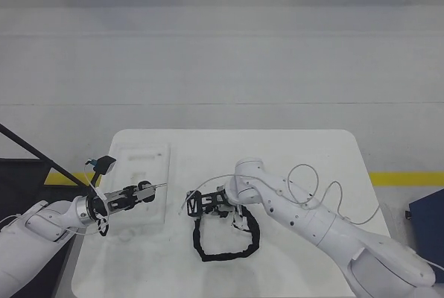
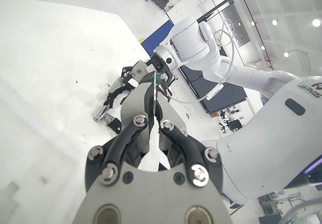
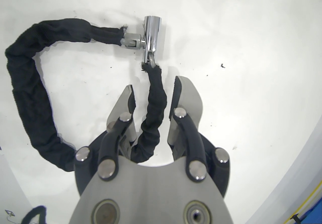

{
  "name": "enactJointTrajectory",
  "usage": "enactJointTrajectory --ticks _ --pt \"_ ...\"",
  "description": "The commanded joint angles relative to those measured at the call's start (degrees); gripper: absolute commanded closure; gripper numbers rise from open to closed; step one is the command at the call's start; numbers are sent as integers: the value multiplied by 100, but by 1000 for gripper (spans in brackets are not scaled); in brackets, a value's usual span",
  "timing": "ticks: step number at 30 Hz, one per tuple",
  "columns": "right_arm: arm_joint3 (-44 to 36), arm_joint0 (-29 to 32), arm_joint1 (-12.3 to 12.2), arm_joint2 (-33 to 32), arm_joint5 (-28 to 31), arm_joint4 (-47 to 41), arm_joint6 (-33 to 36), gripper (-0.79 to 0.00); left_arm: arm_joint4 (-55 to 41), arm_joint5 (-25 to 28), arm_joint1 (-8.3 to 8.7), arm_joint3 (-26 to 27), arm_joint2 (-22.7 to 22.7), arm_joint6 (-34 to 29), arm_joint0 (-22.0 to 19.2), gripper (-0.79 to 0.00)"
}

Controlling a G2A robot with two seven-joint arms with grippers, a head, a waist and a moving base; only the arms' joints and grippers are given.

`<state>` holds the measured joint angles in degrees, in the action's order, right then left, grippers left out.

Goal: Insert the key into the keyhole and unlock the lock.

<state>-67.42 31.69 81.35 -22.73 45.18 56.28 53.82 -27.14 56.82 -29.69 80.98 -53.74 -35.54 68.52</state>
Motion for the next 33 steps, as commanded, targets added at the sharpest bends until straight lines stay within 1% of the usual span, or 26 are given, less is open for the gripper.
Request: enactJointTrajectory --ticks 1,19,23,26,27,30,31,33 --pt "80 -24 32 22 -19 23 -27 -329 0 0 0 0 0 0 0 0" --pt "733 -138 310 182 24 111 -292 -308 0 0 0 0 0 0 0 0" --pt "890 -162 370 209 10 151 -337 -274 0 0 0 0 0 0 0 0" --pt "984 -175 409 224 20 177 -377 -203 0 0 0 0 0 0 0 0" --pt "1013 -181 421 227 25 186 -382 -191 0 0 0 0 0 0 0 0" --pt "1090 -192 450 229 35 213 -415 -65 0 0 0 0 0 0 0 0" --pt "1113 -192 459 229 39 214 -424 0 0 0 0 0 0 0 0 0" --pt "1144 -195 475 230 46 239 -444 0 0 0 0 0 0 0 0 0"
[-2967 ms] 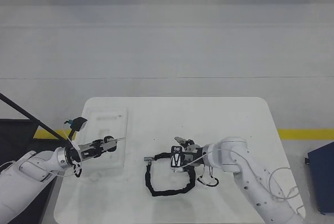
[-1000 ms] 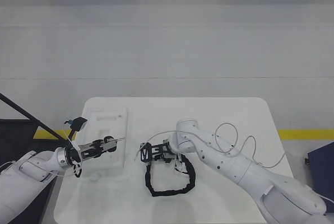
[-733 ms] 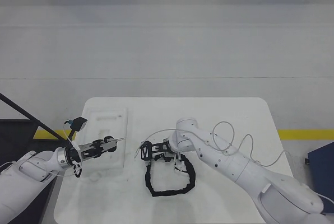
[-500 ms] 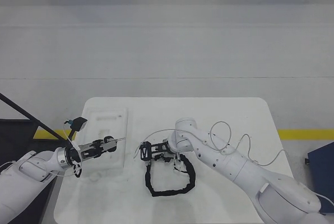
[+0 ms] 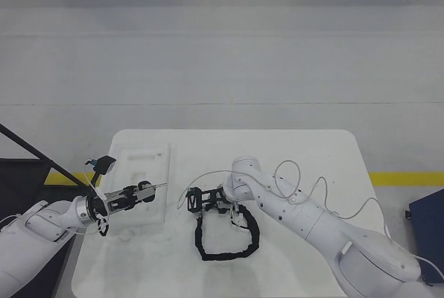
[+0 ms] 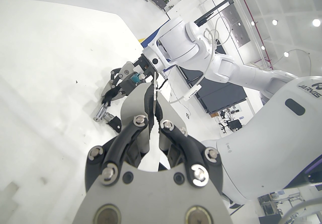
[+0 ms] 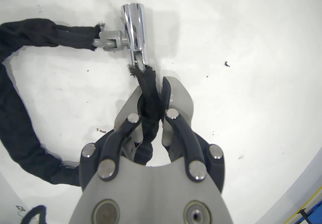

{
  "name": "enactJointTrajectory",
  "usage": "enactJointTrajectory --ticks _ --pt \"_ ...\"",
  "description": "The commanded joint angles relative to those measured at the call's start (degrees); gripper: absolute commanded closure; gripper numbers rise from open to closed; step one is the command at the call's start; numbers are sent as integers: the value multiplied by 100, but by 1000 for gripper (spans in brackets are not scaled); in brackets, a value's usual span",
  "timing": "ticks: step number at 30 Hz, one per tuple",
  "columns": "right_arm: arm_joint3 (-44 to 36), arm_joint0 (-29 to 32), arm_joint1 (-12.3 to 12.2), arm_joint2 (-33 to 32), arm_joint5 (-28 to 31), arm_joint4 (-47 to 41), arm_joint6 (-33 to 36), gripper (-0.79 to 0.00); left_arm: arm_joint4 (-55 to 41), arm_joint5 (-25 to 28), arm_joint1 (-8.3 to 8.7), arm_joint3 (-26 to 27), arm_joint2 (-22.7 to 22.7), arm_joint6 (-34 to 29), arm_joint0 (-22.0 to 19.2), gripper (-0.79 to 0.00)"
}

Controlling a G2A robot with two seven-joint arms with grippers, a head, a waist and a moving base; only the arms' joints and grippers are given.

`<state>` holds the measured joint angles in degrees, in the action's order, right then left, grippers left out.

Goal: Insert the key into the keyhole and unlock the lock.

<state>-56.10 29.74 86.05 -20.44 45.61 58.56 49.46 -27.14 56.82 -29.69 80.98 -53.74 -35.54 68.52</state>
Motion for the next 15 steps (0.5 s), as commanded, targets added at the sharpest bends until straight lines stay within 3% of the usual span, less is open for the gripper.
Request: enactJointTrajectory --ticks 1,8,15 --pt "29 -1 12 -2 2 21 -16 0 0 0 0 0 0 0 0 0" --pt "-141 31 -24 -106 23 147 -170 0 0 0 0 0 0 0 0 0" --pt "-488 177 -311 -530 594 36 -450 0 0 0 0 0 0 0 0 0"
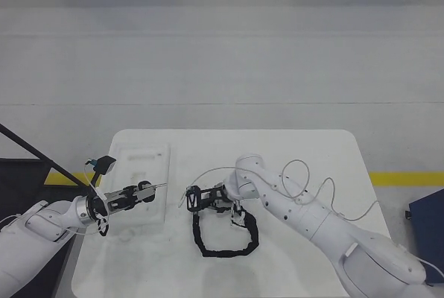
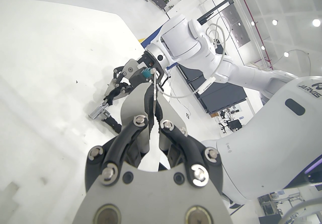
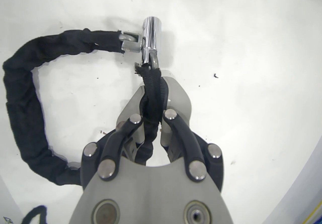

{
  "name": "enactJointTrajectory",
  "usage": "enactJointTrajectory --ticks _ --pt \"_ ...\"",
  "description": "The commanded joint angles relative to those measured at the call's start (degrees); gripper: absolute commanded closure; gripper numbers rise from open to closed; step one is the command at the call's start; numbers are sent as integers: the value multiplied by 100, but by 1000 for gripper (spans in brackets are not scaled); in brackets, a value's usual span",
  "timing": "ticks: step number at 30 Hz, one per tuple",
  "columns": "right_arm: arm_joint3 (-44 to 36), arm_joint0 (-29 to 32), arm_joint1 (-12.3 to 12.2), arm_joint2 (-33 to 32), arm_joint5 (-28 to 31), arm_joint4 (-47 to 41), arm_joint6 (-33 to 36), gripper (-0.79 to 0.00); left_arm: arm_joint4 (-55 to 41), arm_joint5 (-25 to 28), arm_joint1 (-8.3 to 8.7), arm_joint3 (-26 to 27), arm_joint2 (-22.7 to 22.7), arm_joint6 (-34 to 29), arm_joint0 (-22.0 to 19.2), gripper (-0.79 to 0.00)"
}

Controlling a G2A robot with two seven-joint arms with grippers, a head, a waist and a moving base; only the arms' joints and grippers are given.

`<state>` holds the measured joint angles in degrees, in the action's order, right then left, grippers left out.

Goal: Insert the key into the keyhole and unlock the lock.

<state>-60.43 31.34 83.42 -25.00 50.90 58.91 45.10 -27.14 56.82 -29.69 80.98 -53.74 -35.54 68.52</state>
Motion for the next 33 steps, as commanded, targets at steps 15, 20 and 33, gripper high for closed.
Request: enactJointTrajectory --ticks 15,20,33 --pt "-1330 911 -1166 -1182 710 -689 -1146 0 0 0 0 0 0 0 0 0" --pt "-1540 976 -1596 -1019 710 -1317 -2184 0 0 0 0 0 0 0 0 0" --pt "-840 431 -2367 216 710 -1086 -4154 0 0 0 0 0 0 0 0 0"
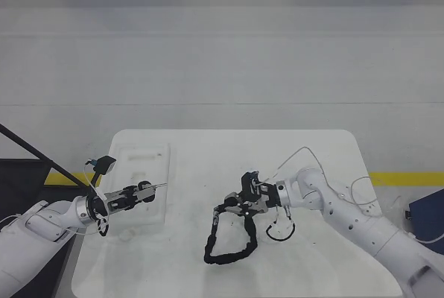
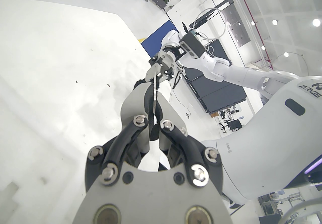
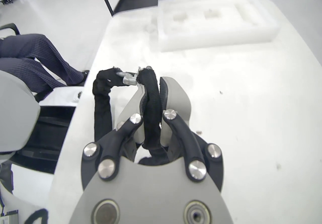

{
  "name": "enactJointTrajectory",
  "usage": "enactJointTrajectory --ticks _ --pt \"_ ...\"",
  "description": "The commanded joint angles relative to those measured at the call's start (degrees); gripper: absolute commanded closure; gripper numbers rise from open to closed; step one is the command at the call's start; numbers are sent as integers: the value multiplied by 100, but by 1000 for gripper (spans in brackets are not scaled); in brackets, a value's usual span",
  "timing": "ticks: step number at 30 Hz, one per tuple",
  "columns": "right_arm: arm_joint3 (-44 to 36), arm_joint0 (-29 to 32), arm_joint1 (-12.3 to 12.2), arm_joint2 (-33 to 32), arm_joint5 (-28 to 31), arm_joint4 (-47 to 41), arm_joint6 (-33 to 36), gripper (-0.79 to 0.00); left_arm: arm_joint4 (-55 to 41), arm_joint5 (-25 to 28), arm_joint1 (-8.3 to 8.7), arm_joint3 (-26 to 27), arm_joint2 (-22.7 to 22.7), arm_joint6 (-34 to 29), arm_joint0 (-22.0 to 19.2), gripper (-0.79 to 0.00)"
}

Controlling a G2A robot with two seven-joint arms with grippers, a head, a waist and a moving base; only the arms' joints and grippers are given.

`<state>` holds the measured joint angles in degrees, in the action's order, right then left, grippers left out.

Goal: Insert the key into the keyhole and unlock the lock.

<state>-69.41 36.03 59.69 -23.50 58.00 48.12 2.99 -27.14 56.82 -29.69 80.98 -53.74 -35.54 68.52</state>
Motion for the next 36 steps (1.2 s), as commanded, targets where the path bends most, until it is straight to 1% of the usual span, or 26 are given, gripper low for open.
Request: enactJointTrajectory --ticks 1,6,9,17,24,28,31,32,33,34,35,36 --pt "131 -88 20 126 0 -24 136 0 0 0 0 0 0 0 0 0" --pt "355 -259 229 306 -133 -196 807 0 0 0 0 0 0 0 0 0" --pt "391 -337 385 395 -478 -245 1213 0 0 0 0 0 0 0 0 0" --pt "555 -438 667 493 -839 -265 1825 0 0 0 0 0 0 0 0 0" --pt "646 -422 766 490 -1210 -76 2374 0 0 0 0 0 0 0 0 0" --pt "435 -377 756 470 -1594 198 2846 0 0 0 0 0 0 0 0 0" --pt "211 -310 721 417 -1778 300 3146 0 0 0 0 0 0 0 0 0" --pt "127 -280 707 389 -1794 289 3203 -52 0 0 0 0 0 0 0 0" --pt "55 -258 692 357 -1801 285 3252 -296 0 0 0 0 0 0 0 0" --pt "-6 -234 677 329 -1802 287 3302 -496 0 0 0 0 0 0 0 0" --pt "-72 -214 664 305 -1801 296 3352 -622 0 0 0 0 0 0 0 0" --pt "-126 -192 653 278 -1803 297 3389 -628 0 0 0 0 0 0 0 0"
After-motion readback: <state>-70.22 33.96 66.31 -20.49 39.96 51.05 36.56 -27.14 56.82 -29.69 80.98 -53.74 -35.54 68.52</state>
